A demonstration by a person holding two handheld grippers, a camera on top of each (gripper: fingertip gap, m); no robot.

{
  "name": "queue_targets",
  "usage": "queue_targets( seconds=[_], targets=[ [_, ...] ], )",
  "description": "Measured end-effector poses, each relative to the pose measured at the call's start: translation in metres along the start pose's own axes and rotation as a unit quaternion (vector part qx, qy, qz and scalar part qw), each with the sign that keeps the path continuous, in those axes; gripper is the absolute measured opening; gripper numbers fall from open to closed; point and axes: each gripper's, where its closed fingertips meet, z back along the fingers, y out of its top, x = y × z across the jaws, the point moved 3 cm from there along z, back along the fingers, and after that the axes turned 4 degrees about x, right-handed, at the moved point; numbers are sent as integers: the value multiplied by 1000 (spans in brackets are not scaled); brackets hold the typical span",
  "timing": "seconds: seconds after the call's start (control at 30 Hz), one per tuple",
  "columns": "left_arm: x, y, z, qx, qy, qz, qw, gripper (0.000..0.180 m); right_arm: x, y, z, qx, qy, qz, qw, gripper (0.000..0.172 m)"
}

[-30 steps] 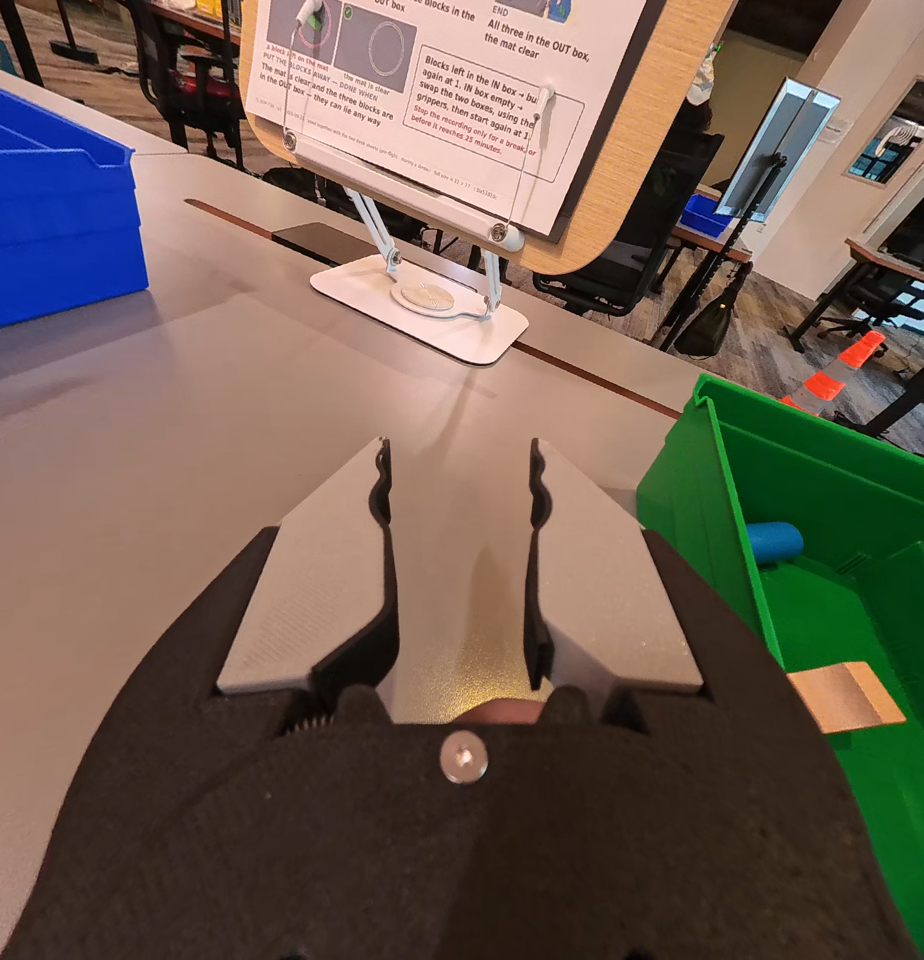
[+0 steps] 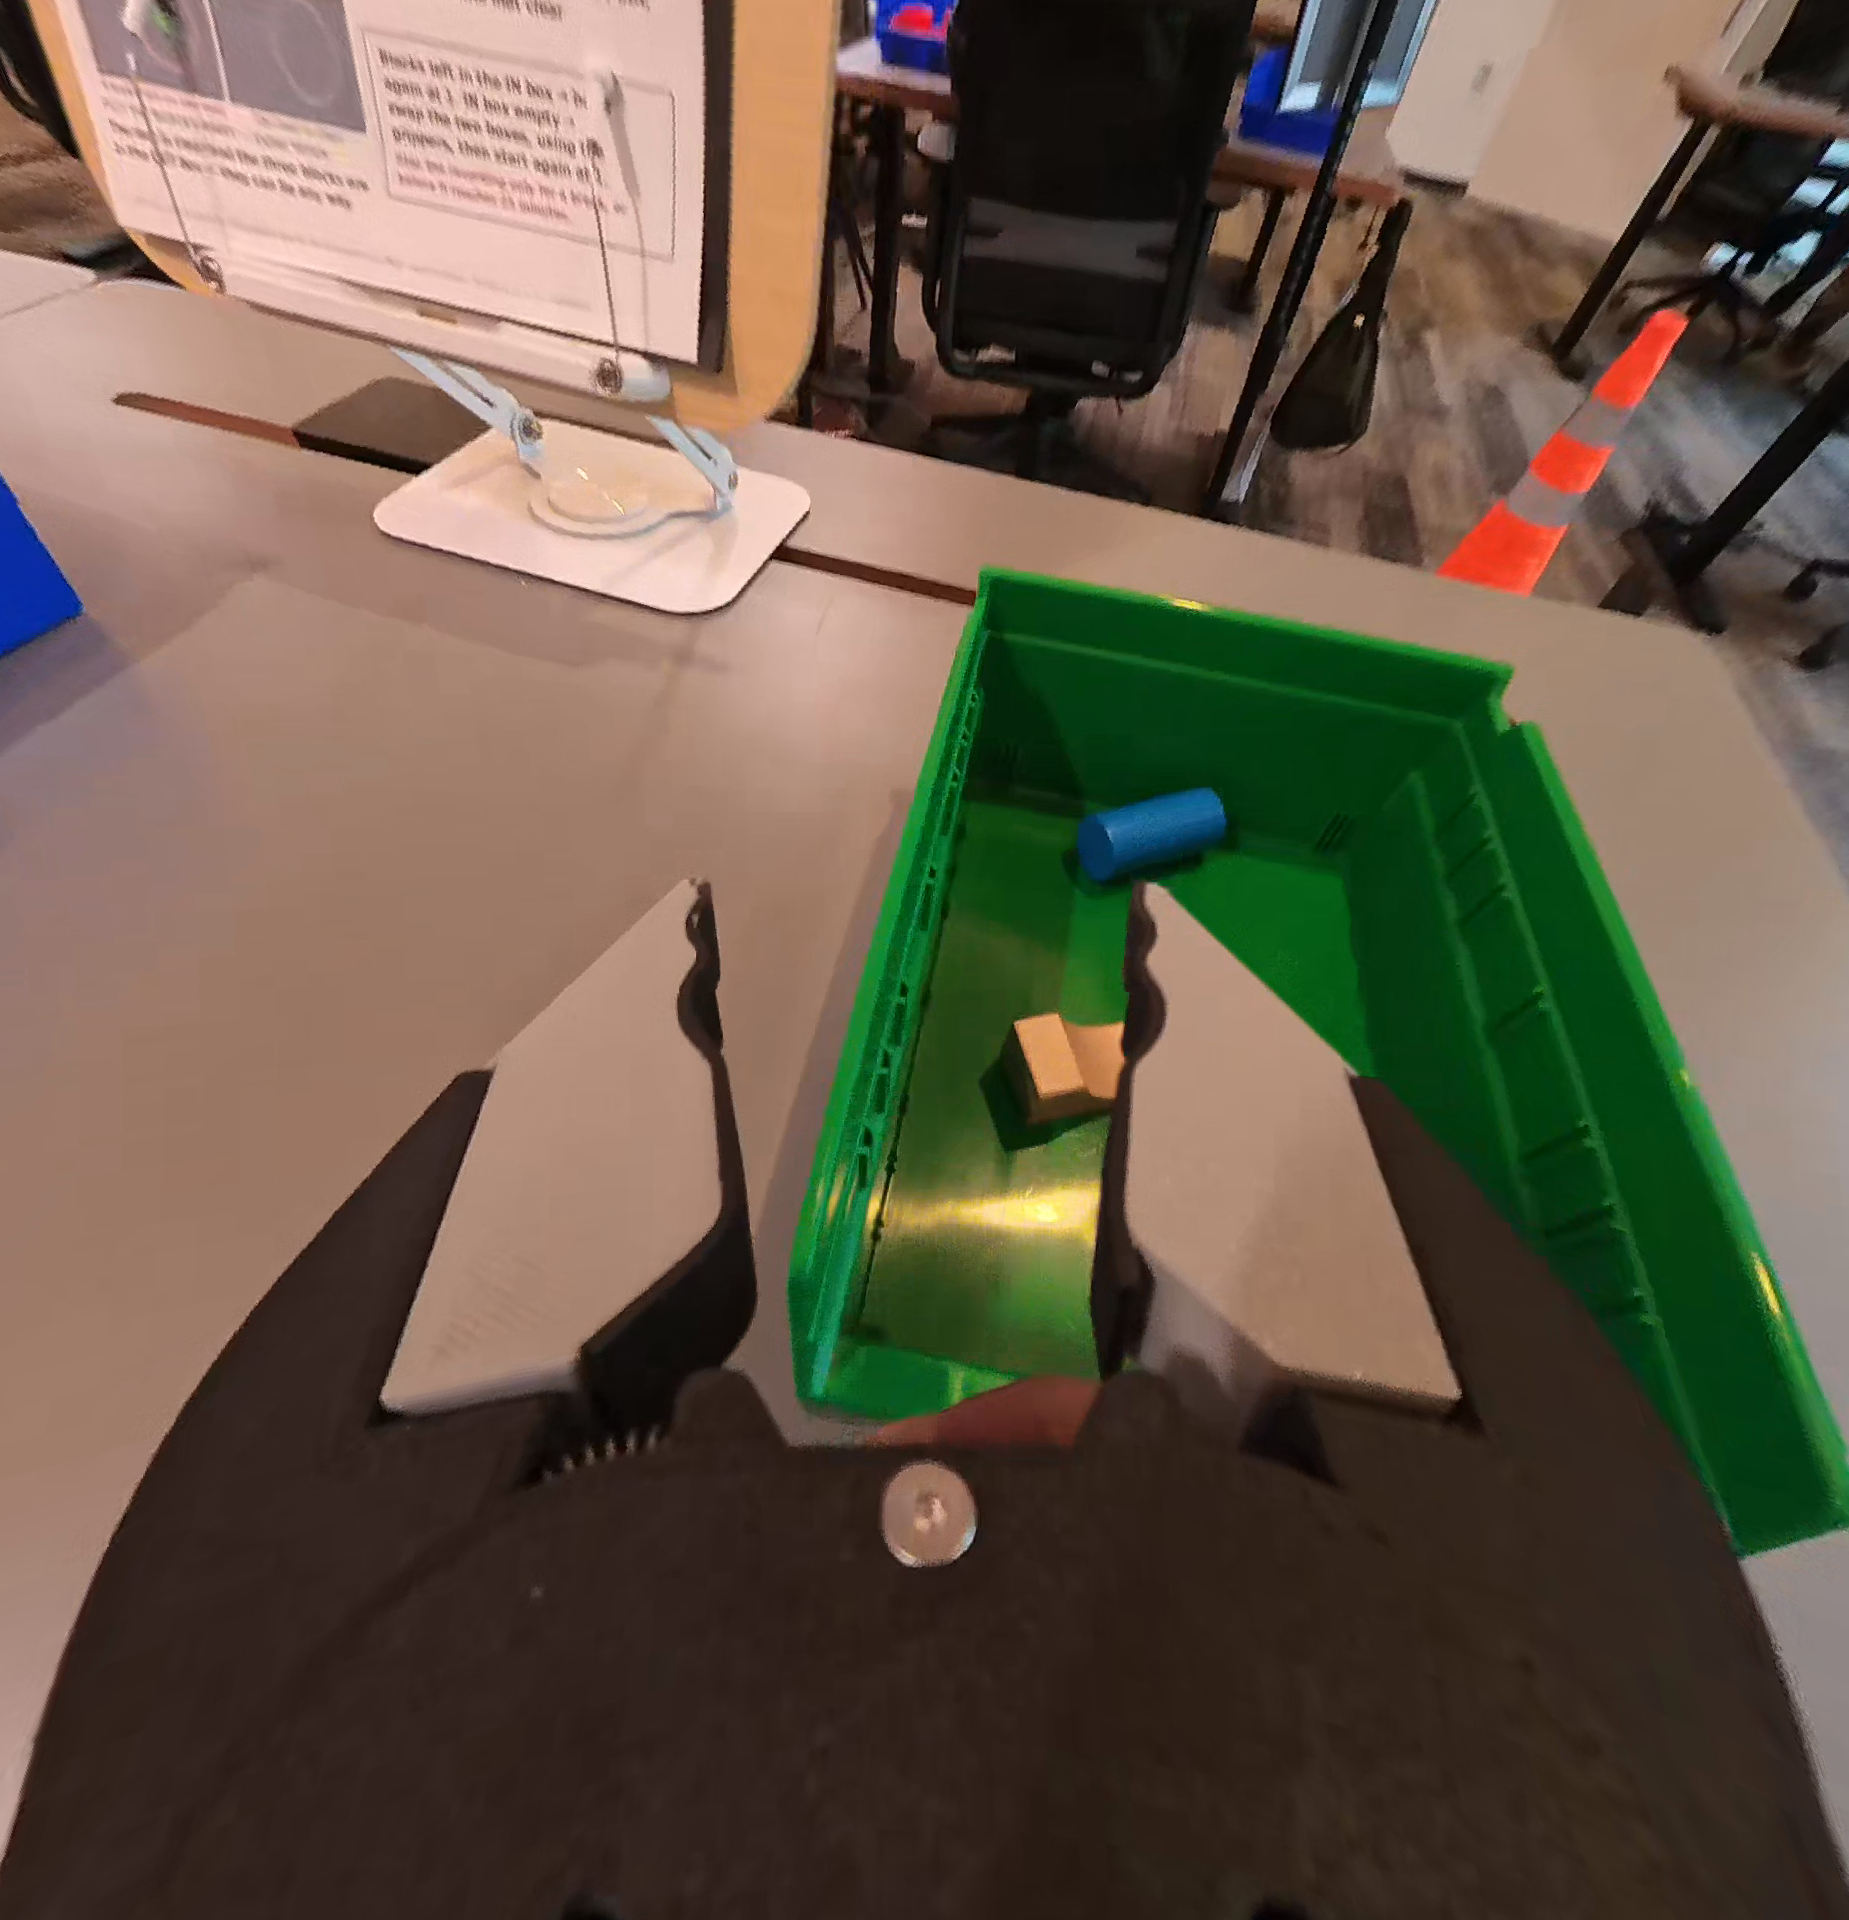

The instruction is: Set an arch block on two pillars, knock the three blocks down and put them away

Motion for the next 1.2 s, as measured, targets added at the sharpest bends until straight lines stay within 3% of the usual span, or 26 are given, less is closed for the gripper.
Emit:
queue_targets(
  seconds=[0.47, 0.8, 1.03, 1.2],
  targets=[
    [-12, 0, 0, -4, 62, -34, 998, 23, -15, -39, -26, -105, 20, 37, 994, 74],
    [-18, -1, 2, -6, 80, -54, 995, 16, -18, -61, -35, -161, 33, 63, 984, 16],
    [-16, -1, 1, -5, 76, -59, 995, 18, -19, -62, -36, -163, 21, 72, 984, 14],
    [-16, -2, 1, -6, 75, -59, 995, 20, -21, -69, -39, -179, 26, 73, 981, 23]
  ],
)
